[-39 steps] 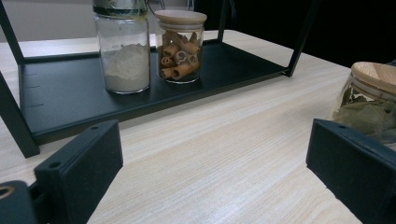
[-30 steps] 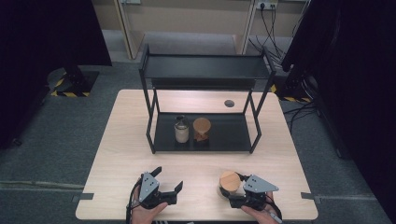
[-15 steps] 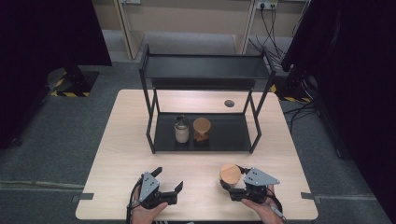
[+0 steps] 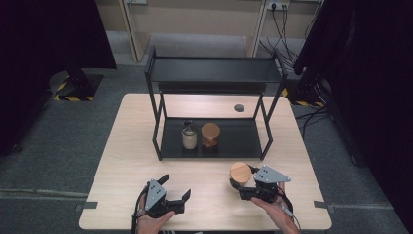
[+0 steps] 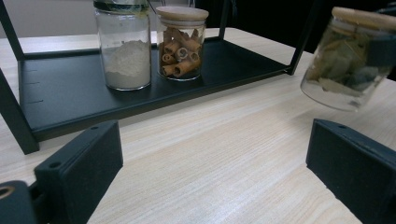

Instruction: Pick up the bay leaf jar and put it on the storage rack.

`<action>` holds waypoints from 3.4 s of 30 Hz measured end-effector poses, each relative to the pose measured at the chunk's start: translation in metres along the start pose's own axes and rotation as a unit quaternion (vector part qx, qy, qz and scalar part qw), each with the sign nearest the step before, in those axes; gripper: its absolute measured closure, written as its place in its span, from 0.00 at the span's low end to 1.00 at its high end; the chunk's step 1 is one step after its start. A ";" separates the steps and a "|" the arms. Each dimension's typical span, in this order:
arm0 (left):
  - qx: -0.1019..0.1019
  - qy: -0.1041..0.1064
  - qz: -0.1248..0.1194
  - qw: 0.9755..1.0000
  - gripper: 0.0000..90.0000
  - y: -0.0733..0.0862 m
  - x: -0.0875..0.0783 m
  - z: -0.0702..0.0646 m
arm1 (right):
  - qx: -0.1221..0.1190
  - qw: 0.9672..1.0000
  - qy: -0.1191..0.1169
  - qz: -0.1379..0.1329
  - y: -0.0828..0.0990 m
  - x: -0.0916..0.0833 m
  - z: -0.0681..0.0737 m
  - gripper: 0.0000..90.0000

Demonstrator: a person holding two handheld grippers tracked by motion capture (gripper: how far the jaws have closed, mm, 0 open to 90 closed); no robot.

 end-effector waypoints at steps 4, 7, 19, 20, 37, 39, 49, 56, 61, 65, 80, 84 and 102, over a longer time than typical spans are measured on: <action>0.000 0.001 0.001 1.000 0.03 0.000 0.000 0.000 | 0.006 1.000 0.008 -0.008 -0.007 0.002 -0.004 0.29; 0.001 0.001 0.000 1.000 0.03 0.000 0.000 0.000 | 0.011 1.000 0.014 -0.009 -0.013 0.005 -0.006 0.29; 0.001 0.001 -0.001 1.000 0.03 0.000 -0.001 0.000 | 0.030 0.999 0.035 -0.002 -0.036 0.025 -0.014 0.29; 0.001 0.001 -0.001 1.000 0.03 0.000 -0.001 0.000 | 0.031 0.999 0.037 -0.001 -0.037 0.026 -0.014 0.29; 0.001 0.001 -0.001 1.000 0.03 0.000 -0.001 0.001 | 0.052 0.996 0.077 0.014 -0.058 0.061 -0.029 0.29; 0.002 0.001 -0.002 1.000 0.03 0.000 -0.001 0.000 | 0.055 0.995 0.081 0.016 -0.060 0.065 -0.031 0.29; 0.003 0.000 -0.001 1.000 0.03 0.000 0.000 0.000 | 0.069 0.993 0.094 0.023 -0.065 0.084 -0.040 0.29; 0.003 0.000 -0.001 1.000 0.03 0.000 -0.001 0.000 | 0.072 0.991 0.108 0.030 -0.072 0.096 -0.043 0.29; 0.003 0.001 -0.001 1.000 0.03 0.000 -0.001 0.000 | 0.076 0.989 0.117 0.039 -0.074 0.104 -0.044 0.29; 0.003 0.000 -0.002 1.000 0.03 0.000 -0.001 0.000 | 0.081 0.989 0.120 0.039 -0.074 0.110 -0.046 0.29; 0.002 0.001 -0.001 1.000 0.03 0.000 -0.001 0.000 | 0.097 0.987 0.121 0.046 -0.071 0.122 -0.053 0.29; 0.002 0.001 -0.001 1.000 0.03 0.000 -0.001 0.000 | 0.096 0.988 0.114 0.046 -0.071 0.123 -0.055 0.28; 0.004 0.002 -0.001 1.000 0.03 0.001 -0.001 -0.001 | 0.147 0.981 0.124 0.036 -0.083 0.099 -0.037 0.04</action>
Point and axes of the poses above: each handheld gripper's, and its own axes: x roughly forward along the jaws, y roughly out of its underside, z roughly to its left, the point moved 3 cm from there along x, roughly forward along the jaws, and after that the axes turned 10 degrees about z, right-handed, at the moved point
